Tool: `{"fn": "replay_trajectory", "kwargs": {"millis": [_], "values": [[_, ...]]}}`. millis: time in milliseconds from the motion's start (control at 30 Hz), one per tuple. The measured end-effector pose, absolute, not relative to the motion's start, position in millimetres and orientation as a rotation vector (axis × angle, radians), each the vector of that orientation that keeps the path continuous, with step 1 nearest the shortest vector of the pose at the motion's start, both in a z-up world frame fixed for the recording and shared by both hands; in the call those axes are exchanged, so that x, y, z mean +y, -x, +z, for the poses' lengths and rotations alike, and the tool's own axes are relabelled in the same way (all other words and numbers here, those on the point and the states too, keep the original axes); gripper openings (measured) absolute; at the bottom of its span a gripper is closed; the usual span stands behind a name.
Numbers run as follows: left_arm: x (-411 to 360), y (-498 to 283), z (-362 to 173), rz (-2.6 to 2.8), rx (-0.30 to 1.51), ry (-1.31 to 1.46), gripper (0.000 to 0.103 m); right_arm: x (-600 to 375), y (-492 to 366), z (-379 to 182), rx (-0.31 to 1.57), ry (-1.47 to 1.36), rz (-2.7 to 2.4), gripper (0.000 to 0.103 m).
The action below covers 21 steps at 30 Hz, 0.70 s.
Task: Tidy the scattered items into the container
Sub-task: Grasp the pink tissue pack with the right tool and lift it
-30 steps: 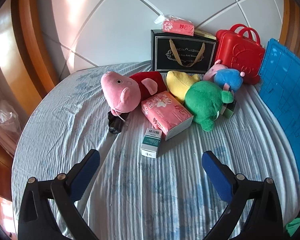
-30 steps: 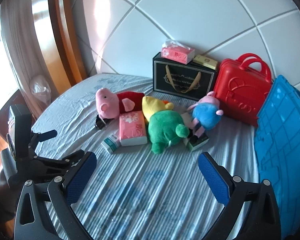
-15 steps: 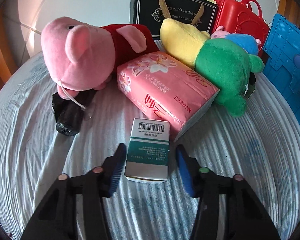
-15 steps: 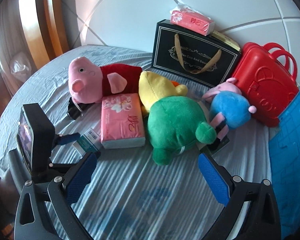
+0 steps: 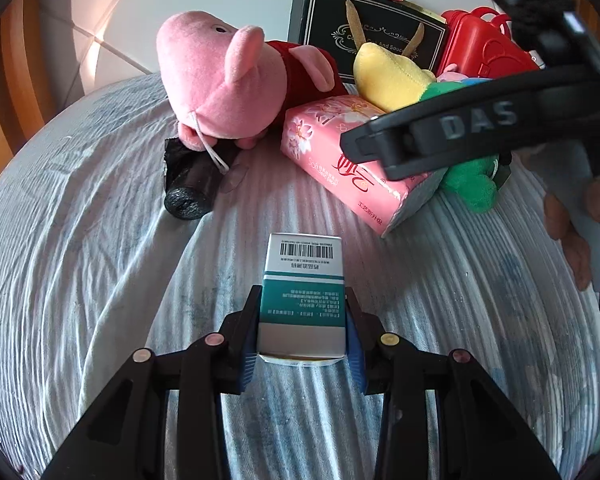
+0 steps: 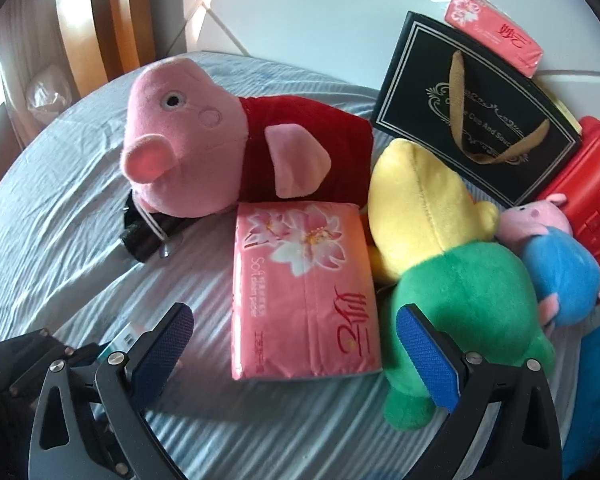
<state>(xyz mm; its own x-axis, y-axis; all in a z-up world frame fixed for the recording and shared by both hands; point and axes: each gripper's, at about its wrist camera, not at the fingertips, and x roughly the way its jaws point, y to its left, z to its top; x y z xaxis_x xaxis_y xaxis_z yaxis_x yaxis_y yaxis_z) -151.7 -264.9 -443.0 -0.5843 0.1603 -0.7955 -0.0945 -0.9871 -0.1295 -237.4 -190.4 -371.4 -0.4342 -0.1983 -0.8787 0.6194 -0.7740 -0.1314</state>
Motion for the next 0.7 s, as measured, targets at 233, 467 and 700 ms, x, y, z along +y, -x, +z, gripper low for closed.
{"fn": "replay_trajectory", "kwargs": {"millis": [233, 467, 700], "values": [[-263, 149, -445, 2.691, -0.131, 1.352, 0.036, -204, 265, -414, 0.701, -1.418, -2.169, 0.103], [-266, 151, -444, 2.706, -0.149, 1.368, 0.036, -212, 263, -424, 0.780, -1.417, -2.139, 0.099], [-261, 142, -442, 2.718, -0.089, 1.395, 0.036, -200, 253, -411, 0.678, -1.463, -2.098, 0.089]]}}
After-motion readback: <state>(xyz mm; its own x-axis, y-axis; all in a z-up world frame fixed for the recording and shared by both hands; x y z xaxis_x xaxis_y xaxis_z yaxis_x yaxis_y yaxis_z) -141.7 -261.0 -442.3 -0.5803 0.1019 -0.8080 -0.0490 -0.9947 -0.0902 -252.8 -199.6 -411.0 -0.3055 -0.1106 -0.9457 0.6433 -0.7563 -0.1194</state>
